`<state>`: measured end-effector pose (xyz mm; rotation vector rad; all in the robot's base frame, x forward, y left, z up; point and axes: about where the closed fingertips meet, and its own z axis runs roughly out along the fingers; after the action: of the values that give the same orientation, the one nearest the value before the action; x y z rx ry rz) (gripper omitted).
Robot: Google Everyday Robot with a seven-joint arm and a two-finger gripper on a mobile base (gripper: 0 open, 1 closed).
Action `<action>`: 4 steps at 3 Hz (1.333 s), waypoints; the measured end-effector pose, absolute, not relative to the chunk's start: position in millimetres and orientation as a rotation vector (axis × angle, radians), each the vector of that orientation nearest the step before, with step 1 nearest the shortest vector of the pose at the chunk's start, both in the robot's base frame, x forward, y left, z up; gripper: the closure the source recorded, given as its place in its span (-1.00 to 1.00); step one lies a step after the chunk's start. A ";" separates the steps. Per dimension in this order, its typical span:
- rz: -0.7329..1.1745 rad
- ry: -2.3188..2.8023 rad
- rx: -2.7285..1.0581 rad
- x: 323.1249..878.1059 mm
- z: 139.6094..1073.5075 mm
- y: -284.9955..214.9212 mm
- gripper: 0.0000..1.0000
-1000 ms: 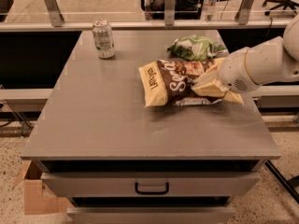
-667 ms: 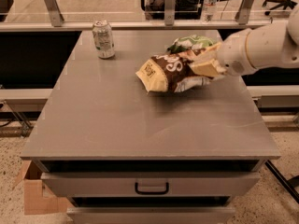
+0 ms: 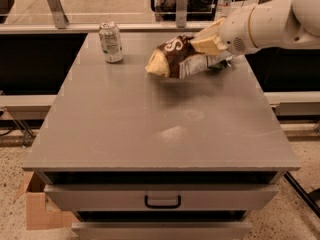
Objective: Move brown chip bag near 7up can
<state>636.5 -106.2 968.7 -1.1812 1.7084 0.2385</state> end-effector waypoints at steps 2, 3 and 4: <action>0.234 1.659 -1.181 678.0 984.8 -84.3 1.00; 0.261 1.647 -1.235 698.6 978.8 -60.6 1.00; 0.289 1.633 -1.279 711.3 976.7 -41.7 0.97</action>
Offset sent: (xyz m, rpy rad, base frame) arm 0.0680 0.0416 0.0201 0.0098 -0.0542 0.0512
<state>711.3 -41.7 976.7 -1.2786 1.6330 0.2895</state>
